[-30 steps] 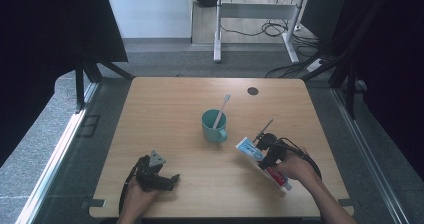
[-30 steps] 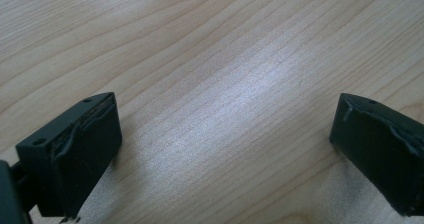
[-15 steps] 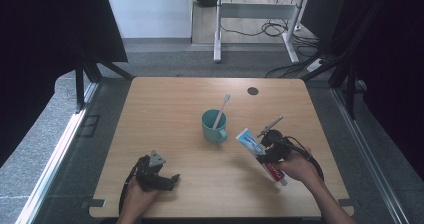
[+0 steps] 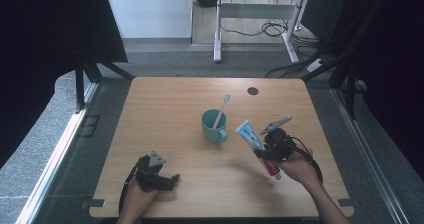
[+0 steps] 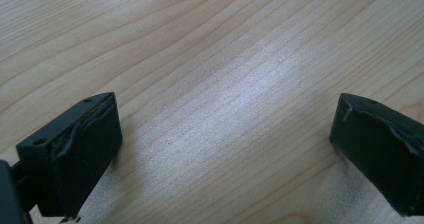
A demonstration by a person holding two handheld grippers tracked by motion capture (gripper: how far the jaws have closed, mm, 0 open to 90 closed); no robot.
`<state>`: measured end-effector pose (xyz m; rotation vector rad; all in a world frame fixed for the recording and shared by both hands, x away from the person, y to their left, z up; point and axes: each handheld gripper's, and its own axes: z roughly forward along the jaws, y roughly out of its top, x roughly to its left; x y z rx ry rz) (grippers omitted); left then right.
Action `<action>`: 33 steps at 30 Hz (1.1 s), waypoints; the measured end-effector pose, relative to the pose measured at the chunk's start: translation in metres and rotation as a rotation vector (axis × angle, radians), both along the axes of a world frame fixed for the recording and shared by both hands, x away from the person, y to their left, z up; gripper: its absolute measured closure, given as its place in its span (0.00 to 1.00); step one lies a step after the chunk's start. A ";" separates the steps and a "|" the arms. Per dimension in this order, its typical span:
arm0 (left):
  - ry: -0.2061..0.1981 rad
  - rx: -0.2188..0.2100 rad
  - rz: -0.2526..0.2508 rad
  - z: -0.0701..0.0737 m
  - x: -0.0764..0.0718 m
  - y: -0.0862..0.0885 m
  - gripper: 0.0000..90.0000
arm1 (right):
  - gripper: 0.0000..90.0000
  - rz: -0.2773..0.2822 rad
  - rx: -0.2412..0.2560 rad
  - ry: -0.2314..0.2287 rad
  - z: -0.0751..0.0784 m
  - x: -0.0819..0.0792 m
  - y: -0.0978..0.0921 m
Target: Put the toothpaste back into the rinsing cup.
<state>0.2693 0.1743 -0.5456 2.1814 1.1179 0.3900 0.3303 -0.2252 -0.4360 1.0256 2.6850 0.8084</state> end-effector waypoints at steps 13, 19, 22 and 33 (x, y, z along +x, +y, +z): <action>0.000 0.000 0.000 0.000 0.000 0.000 0.00 | 0.80 -0.006 0.127 -0.153 0.012 -0.003 0.004; 0.001 0.001 0.000 0.000 0.000 0.000 0.00 | 0.80 -0.004 0.187 -0.216 0.016 -0.004 0.007; 0.001 0.000 0.000 0.000 0.000 0.000 0.00 | 0.80 -0.001 0.209 -0.246 0.019 -0.003 0.008; -0.002 0.003 -0.005 0.000 0.000 0.000 0.00 | 0.80 -0.011 0.307 -0.317 0.024 0.001 0.015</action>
